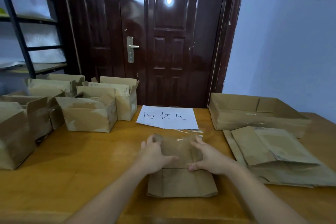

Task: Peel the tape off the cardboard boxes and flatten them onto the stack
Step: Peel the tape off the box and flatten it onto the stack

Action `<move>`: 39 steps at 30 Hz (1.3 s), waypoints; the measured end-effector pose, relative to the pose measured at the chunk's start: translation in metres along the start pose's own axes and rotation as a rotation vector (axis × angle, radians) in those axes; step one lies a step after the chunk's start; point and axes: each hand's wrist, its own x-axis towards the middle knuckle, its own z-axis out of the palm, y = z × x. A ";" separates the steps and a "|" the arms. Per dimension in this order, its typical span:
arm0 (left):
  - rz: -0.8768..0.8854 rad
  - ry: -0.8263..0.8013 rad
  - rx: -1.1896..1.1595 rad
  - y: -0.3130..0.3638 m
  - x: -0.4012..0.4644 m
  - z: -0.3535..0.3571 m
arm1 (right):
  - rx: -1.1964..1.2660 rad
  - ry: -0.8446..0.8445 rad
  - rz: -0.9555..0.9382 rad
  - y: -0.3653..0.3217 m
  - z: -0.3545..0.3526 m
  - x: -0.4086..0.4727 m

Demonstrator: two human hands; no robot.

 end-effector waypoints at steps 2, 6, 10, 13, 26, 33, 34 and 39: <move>-0.016 -0.051 0.220 0.000 -0.004 0.007 | -0.105 -0.022 0.013 0.003 0.001 0.002; 0.030 -0.009 0.378 -0.002 -0.011 0.020 | -0.313 -0.079 0.029 0.013 0.001 0.001; 0.125 0.095 0.589 0.004 -0.021 0.021 | -0.388 -0.066 0.039 0.023 0.009 -0.001; 0.229 0.077 0.647 0.019 -0.032 0.023 | -0.440 0.010 0.043 0.023 0.015 -0.003; 0.026 -0.091 0.402 -0.055 -0.022 -0.015 | -0.454 0.232 -0.038 -0.006 0.022 -0.031; 0.040 0.042 0.355 -0.054 -0.005 -0.009 | -0.348 0.387 0.038 -0.016 0.036 -0.036; 0.071 0.053 0.331 -0.054 -0.005 -0.009 | -0.311 0.412 0.057 -0.014 0.033 -0.035; 0.147 0.094 0.255 -0.058 -0.004 -0.006 | -0.254 0.353 0.193 -0.001 0.038 -0.021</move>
